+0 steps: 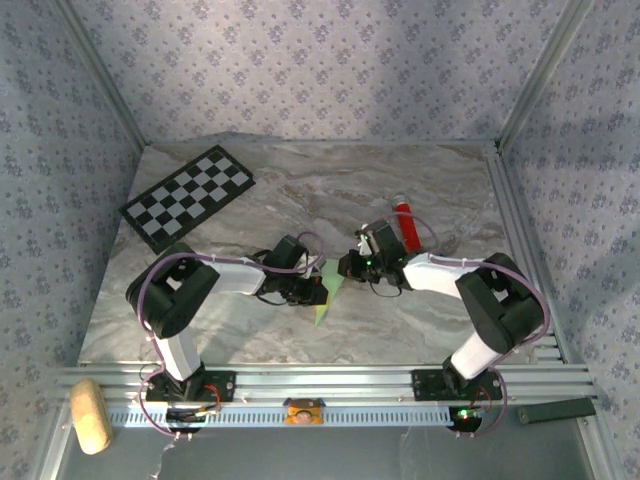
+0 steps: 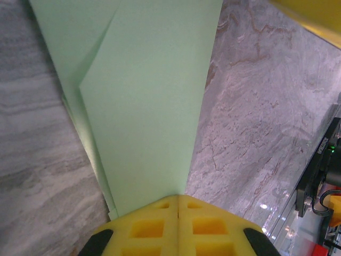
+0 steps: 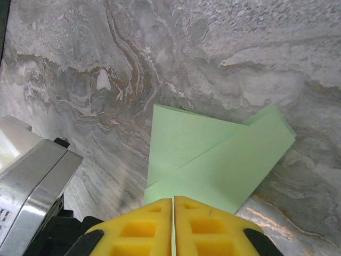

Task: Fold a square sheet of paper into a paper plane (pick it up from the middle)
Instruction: Fold the wing for the fifth time at the center of the table.

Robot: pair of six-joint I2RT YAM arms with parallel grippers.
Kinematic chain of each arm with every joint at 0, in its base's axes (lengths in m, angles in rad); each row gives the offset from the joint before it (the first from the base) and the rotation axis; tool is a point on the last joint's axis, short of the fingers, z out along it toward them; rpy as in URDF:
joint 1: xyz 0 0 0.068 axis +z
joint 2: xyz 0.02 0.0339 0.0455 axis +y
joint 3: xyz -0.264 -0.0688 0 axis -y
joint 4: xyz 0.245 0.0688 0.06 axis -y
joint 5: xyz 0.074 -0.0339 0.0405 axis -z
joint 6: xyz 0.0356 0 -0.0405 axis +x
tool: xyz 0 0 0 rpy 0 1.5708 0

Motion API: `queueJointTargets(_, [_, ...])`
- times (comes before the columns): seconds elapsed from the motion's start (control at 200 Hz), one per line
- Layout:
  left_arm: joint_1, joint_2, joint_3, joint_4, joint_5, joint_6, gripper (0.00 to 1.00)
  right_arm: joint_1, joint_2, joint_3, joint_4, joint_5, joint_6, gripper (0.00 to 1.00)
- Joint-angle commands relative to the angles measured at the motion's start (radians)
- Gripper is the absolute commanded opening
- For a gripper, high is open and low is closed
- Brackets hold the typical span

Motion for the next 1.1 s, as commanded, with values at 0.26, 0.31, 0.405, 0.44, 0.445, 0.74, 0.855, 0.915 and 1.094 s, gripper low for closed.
queueJointTargets(0.26, [-0.002,0.03,-0.04,-0.085,-0.101,-0.006,0.0,-0.004,0.105,0.016,0.034,-0.018,0.037,0.09])
queueJointTargets(0.31, [-0.003,0.029,-0.038,-0.086,-0.097,-0.006,0.0,-0.007,0.117,0.013,0.026,-0.011,0.035,0.08])
queueJointTargets(0.405, [-0.003,0.011,-0.037,-0.091,-0.084,-0.006,0.0,-0.011,0.129,0.001,-0.002,0.024,0.042,0.07])
queueJointTargets(0.44, [-0.003,-0.002,-0.032,-0.095,-0.077,-0.01,0.0,-0.012,0.133,-0.007,-0.003,0.031,0.046,0.07])
queueJointTargets(0.445, [-0.002,-0.004,-0.032,-0.097,-0.076,-0.01,0.0,-0.012,0.134,-0.008,-0.002,0.031,0.047,0.07])
queueJointTargets(0.74, [-0.006,-0.112,0.096,-0.178,-0.075,-0.015,0.05,-0.011,0.128,-0.023,-0.015,0.048,0.051,0.05])
queueJointTargets(0.855, [-0.005,-0.079,0.135,-0.147,-0.048,-0.037,0.07,-0.012,0.127,-0.024,-0.017,0.05,0.058,0.04])
queueJointTargets(0.915, [-0.006,-0.052,0.153,-0.124,-0.041,-0.049,0.1,-0.011,0.126,-0.024,-0.017,0.049,0.06,0.04])
queueJointTargets(1.094, [-0.008,0.02,0.201,-0.112,-0.045,-0.059,0.11,-0.009,0.125,-0.03,-0.014,0.052,0.067,0.04])
